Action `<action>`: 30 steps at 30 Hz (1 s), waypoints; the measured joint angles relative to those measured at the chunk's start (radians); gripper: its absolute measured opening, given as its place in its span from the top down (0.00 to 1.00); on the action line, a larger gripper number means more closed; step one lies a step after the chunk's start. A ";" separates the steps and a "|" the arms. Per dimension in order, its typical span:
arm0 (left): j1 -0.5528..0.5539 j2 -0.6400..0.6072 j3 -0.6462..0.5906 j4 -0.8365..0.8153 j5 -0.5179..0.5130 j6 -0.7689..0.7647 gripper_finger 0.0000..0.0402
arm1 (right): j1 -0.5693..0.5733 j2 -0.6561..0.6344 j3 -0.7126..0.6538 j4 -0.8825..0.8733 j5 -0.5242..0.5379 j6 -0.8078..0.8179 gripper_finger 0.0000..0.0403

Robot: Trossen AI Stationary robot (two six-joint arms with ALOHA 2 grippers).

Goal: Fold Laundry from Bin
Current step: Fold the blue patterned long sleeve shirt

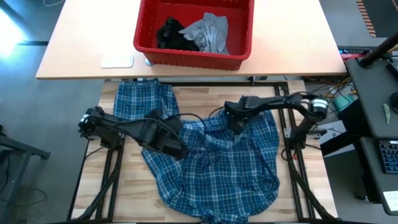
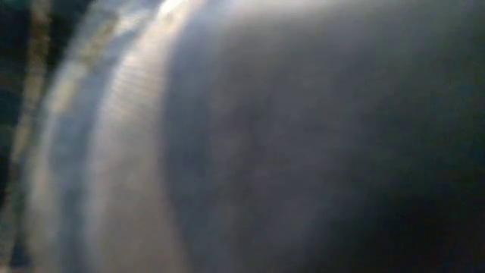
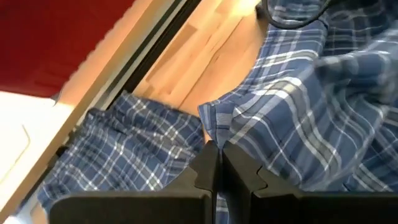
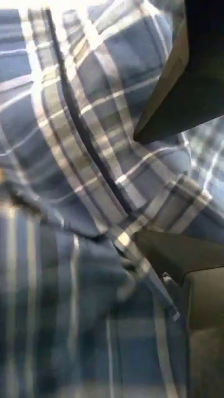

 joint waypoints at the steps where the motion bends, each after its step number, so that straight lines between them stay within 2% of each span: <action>1: 0.000 -0.004 -0.005 0.002 0.004 -0.007 1.00 | -0.014 0.019 0.007 -0.034 0.053 -0.005 0.40; 3: 0.002 -0.018 -0.015 0.000 0.022 -0.016 1.00 | -0.047 0.031 0.015 -0.110 0.187 0.001 0.42; 5: 0.003 -0.028 -0.025 0.001 0.030 -0.038 1.00 | -0.092 0.010 0.014 -0.155 0.260 0.003 0.43; 12: 0.004 -0.028 -0.130 0.075 0.118 -0.075 1.00 | -0.245 -0.214 -0.036 -0.153 0.250 -0.003 0.47; 16: 0.003 -0.026 -0.258 0.208 0.212 -0.045 1.00 | -0.292 -0.370 -0.035 -0.106 0.148 0.015 0.50; 19: 0.003 -0.026 -0.362 0.333 0.276 -0.019 1.00 | -0.324 -0.444 -0.035 -0.031 -0.044 0.044 0.51; 21: 0.003 -0.026 -0.428 0.469 0.328 0.019 1.00 | -0.326 -0.464 -0.036 0.041 -0.133 0.067 0.51; 26: 0.003 -0.026 -0.566 0.841 0.444 0.088 1.00 | -0.288 -0.397 -0.035 0.177 -0.159 0.063 0.51; 30: 0.003 -0.026 -0.619 0.906 0.453 0.047 1.00 | -0.257 -0.271 -0.046 0.109 -0.139 0.046 0.51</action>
